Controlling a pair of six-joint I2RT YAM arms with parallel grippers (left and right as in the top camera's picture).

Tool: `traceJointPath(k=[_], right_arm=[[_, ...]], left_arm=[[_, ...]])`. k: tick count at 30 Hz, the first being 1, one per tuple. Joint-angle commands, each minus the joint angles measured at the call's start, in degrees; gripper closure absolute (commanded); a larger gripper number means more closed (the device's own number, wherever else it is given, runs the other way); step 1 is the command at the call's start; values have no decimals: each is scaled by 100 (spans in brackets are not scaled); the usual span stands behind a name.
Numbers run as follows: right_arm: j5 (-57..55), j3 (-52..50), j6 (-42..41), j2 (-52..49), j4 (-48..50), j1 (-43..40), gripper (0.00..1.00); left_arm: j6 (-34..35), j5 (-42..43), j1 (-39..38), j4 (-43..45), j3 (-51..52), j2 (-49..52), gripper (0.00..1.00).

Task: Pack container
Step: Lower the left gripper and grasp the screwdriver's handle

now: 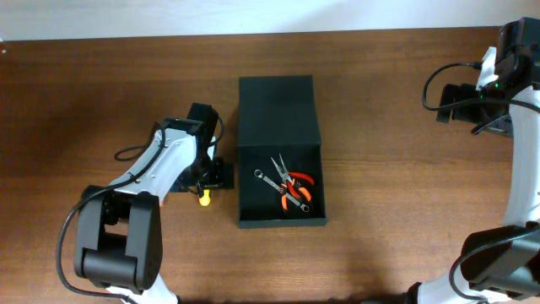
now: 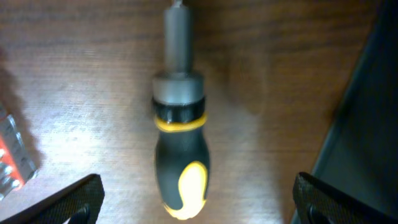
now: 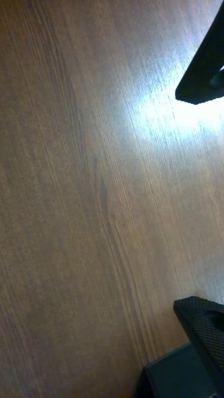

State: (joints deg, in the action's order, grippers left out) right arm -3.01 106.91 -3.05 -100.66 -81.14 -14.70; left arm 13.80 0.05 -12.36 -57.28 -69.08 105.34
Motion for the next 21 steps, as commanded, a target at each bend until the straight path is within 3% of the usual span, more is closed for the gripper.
traceJointPath(k=[1,21], right_arm=[[-55,11,-44,44,-2,-33,1],[-55,11,-44,44,-2,-33,1]], left_arm=[[160,197,20,151,48,26,1],[136,105,55,625,348,63,1]])
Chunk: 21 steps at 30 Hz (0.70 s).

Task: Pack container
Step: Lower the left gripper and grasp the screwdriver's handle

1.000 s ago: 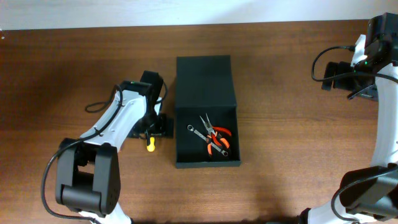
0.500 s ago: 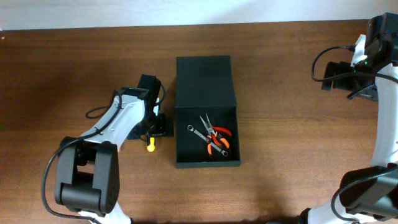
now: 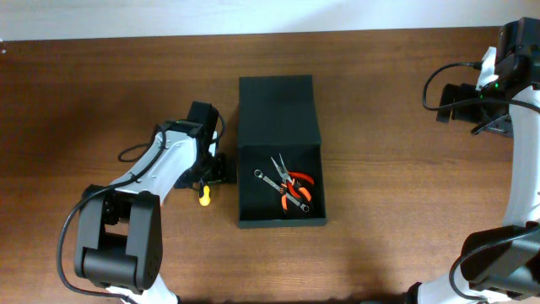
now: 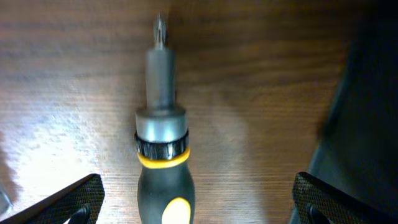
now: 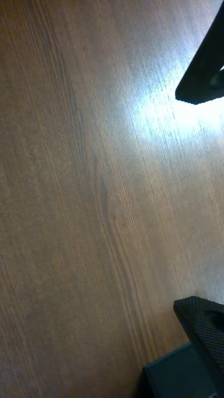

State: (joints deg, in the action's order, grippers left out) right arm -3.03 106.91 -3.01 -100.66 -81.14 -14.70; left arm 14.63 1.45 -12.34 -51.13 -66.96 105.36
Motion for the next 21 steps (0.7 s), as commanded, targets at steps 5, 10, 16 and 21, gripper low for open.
traceJointPath(k=[5,10,16,21], right_arm=[[-52,11,-48,44,-2,-33,1],[-52,11,-48,44,-2,-33,1],[-52,11,-48,44,-2,-33,1],[-52,11,-48,44,-2,-33,1]], left_arm=[[-4,-37,52,76,136,68,1],[-57,-37,52,151,136,72,1],[-57,-35,221,203,136,83,1],[-238,-26,409,181,136,83,1]])
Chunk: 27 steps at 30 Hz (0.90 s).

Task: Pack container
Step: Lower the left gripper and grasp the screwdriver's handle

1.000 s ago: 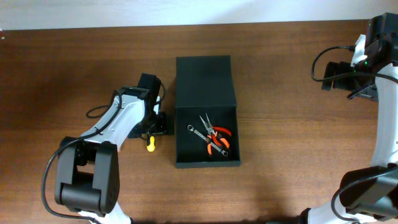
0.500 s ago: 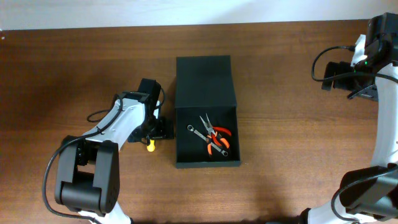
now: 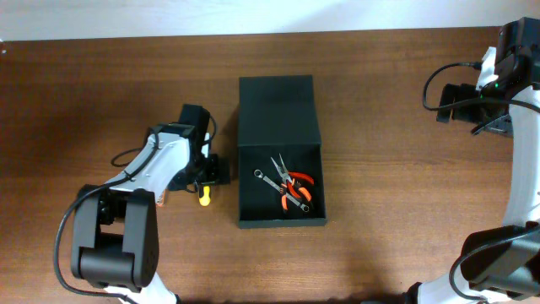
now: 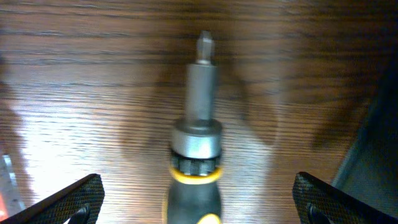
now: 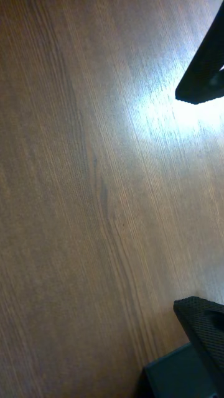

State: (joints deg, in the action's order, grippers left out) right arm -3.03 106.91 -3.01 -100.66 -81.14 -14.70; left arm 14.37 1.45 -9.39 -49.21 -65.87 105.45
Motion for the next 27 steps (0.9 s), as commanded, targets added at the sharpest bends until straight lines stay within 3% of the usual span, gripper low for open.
traceJointPath(k=[1,27], right_arm=[[-52,11,-48,44,-2,-33,1],[-50,11,-48,44,-2,-33,1]], left_arm=[[-275,-17,120,-15,26,74,1],[-459,-151,114,-44,33,74,1]])
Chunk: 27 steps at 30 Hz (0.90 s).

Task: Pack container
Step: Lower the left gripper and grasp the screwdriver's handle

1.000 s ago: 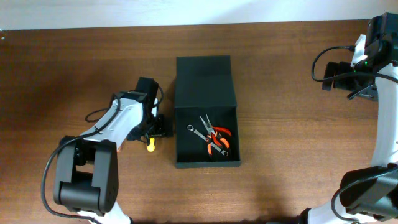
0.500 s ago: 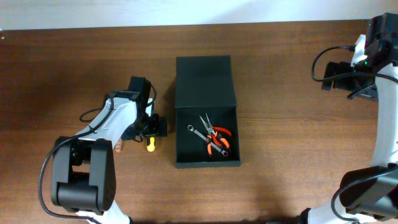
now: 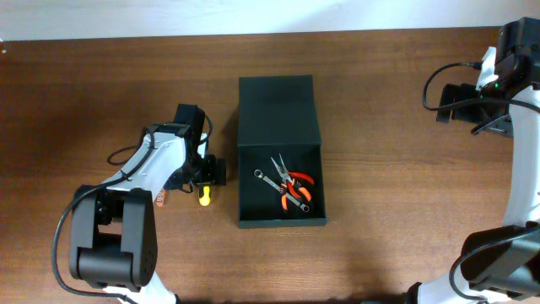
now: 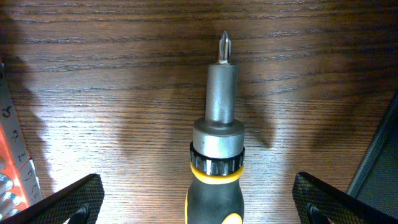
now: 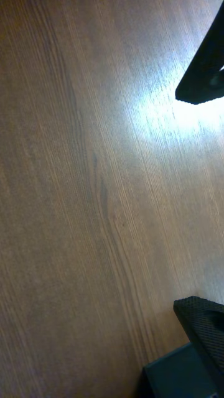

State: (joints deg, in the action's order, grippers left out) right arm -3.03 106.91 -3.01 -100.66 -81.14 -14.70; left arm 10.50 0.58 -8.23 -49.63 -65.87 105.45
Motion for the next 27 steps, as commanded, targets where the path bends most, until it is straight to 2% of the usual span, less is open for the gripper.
traceJointPath(k=[1,27], right_arm=[[-50,11,-48,44,-2,-33,1],[-48,11,-48,44,-2,-33,1]], left_arm=[[-72,-63,-2,-2,33,74,1],[-72,-17,-83,79,39,74,1]])
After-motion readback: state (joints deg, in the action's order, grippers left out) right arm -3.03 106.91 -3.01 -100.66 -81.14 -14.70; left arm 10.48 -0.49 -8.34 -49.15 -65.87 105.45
